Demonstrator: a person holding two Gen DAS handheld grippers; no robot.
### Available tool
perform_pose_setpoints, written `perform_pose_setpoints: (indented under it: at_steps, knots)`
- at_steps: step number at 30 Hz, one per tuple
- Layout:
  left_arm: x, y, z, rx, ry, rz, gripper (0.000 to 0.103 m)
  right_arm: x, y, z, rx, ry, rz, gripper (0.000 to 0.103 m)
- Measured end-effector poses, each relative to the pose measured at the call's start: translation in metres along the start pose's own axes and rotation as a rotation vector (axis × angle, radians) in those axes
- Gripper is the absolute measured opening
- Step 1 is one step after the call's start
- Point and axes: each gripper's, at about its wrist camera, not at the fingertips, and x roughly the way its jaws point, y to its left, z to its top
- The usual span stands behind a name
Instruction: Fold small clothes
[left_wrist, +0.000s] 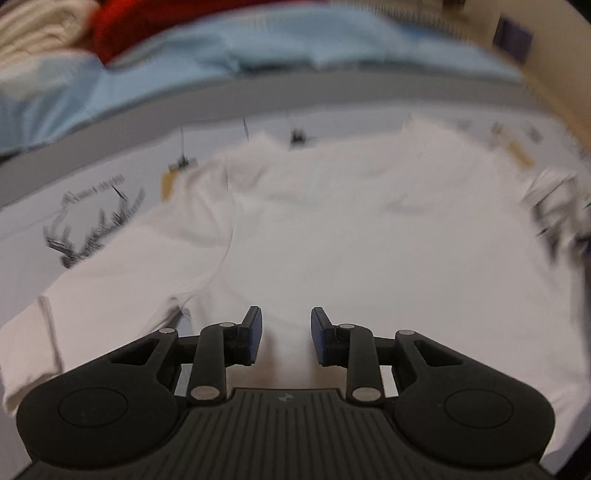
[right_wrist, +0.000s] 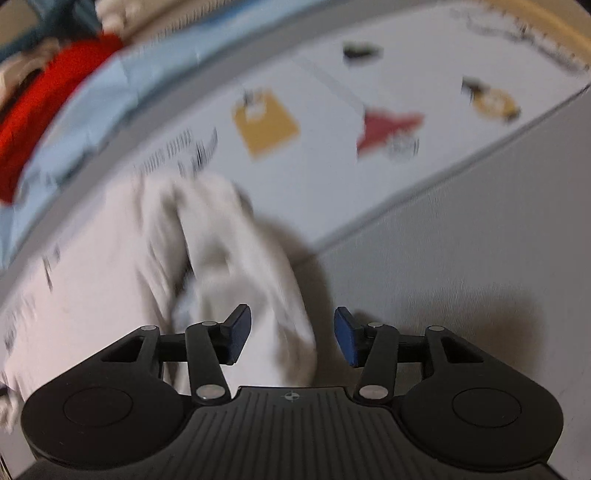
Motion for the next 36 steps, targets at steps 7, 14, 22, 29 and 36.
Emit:
perform_pose_setpoints:
  at_steps: [7,14,22,29,36]
  knots:
    - [-0.028,-0.011,-0.044,-0.07,-0.029,0.01,0.04,0.006,0.006,-0.009,-0.071,0.005,-0.045,0.005]
    - [-0.011,0.005,-0.025,-0.069,-0.039,0.131,0.039,-0.111,0.053,0.017,-0.515,-0.665,-0.383,0.005]
    - [-0.009,0.008,-0.021,-0.042,-0.034,0.139,0.039,-0.032,-0.019,-0.017,-0.611,-0.157,-0.465,0.009]
    - [-0.004,0.002,-0.026,0.0,-0.019,0.13,0.039,-0.048,-0.091,0.002,-0.151,-0.133,-0.203,0.043]
    - [0.004,0.003,-0.026,0.017,0.001,0.136,0.039,-0.038,-0.177,0.006,0.475,-0.245,-0.101,0.042]
